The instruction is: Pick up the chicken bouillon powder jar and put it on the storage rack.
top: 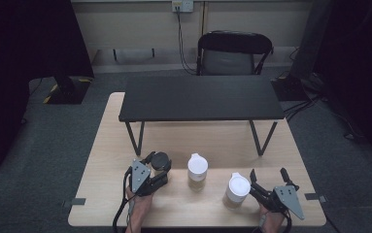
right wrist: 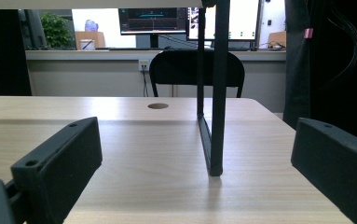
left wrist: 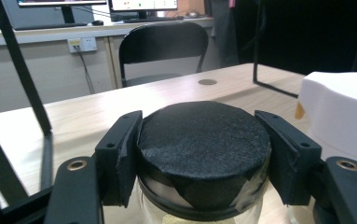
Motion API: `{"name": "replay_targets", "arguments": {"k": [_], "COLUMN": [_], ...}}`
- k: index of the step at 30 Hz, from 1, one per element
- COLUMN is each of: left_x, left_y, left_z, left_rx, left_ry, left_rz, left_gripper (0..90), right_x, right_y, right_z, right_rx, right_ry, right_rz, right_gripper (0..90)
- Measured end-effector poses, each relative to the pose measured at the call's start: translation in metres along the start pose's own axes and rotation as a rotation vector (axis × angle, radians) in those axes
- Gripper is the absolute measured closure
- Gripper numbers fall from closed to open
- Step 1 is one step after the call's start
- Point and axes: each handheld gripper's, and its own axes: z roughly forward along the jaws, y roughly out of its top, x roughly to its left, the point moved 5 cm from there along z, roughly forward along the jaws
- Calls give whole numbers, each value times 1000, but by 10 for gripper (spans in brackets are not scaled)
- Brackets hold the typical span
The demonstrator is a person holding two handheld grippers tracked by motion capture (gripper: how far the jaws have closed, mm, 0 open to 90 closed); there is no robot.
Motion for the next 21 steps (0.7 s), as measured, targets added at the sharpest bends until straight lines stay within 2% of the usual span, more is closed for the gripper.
{"name": "replay_targets", "arguments": {"k": [2, 9, 10, 17, 21], "left_x": [1, 3, 4, 5, 2], "left_y": [2, 8, 10, 10, 10], "left_z": [-1, -2, -3, -4, -4], "left_rx": [-7, -8, -10, 0, 17], "left_ry": [-4, -11, -12, -9, -33], "left_rz": [-16, -15, -25, -15, -28], "left_gripper": [351, 351, 351, 351, 351], "right_x": [0, 0, 0, 0, 0], "right_y": [0, 0, 0, 0, 0], "right_z": [0, 0, 0, 0, 0], "right_rx": [0, -1, -1, -1, -1], "right_ry": [1, 1, 1, 1, -2], "right_rz": [0, -1, -1, -1, -1], "right_gripper": [6, 7, 7, 7, 7]}}
